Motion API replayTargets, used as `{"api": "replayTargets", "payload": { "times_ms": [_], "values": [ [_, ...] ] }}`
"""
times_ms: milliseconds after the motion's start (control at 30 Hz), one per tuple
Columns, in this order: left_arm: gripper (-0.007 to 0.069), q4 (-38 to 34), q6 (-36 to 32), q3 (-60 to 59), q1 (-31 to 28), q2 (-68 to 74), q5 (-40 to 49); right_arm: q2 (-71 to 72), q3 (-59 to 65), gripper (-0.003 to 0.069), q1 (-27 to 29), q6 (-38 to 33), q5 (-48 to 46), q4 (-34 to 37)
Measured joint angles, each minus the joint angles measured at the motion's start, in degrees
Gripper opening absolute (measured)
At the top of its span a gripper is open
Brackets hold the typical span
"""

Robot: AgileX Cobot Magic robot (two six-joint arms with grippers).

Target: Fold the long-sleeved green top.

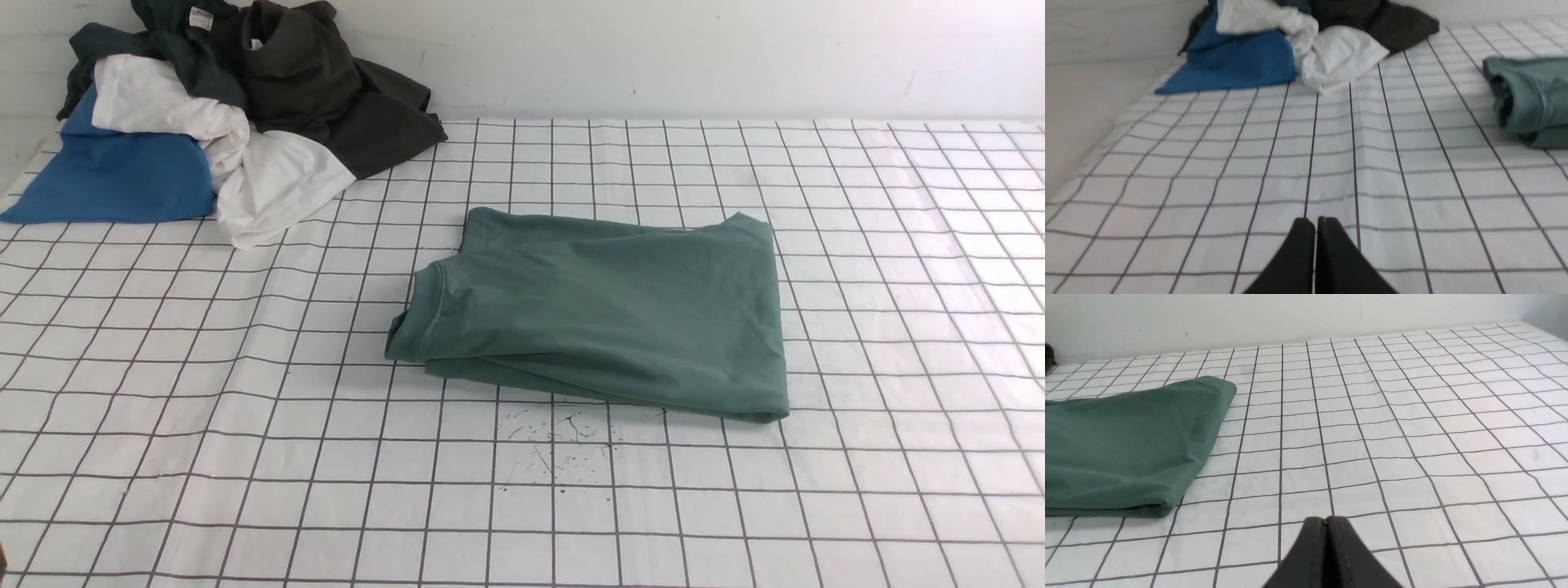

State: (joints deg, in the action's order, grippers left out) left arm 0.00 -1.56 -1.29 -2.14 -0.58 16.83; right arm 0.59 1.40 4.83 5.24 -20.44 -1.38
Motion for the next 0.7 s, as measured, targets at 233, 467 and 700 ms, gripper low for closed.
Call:
{"api": "replayTargets", "payload": {
  "times_ms": [233, 467, 700],
  "values": [
    [-0.0007, -0.37, -0.94, -0.24, 0.00, 0.00, 3.13, 0.00, 0.00, -0.0015, 0.00, 0.00, -0.04, 0.08],
    [-0.0007, -0.57, -0.40, -0.24, 0.00, 0.00, 3.20, 0.00, 0.00, -0.0015, 0.00, 0.00, -0.04, 0.08],
    [-0.0007, -0.63, -0.28, -0.24, 0.00, 0.00, 3.20, 0.00, 0.00, -0.0015, 0.00, 0.00, -0.04, 0.08]
  ]
}}
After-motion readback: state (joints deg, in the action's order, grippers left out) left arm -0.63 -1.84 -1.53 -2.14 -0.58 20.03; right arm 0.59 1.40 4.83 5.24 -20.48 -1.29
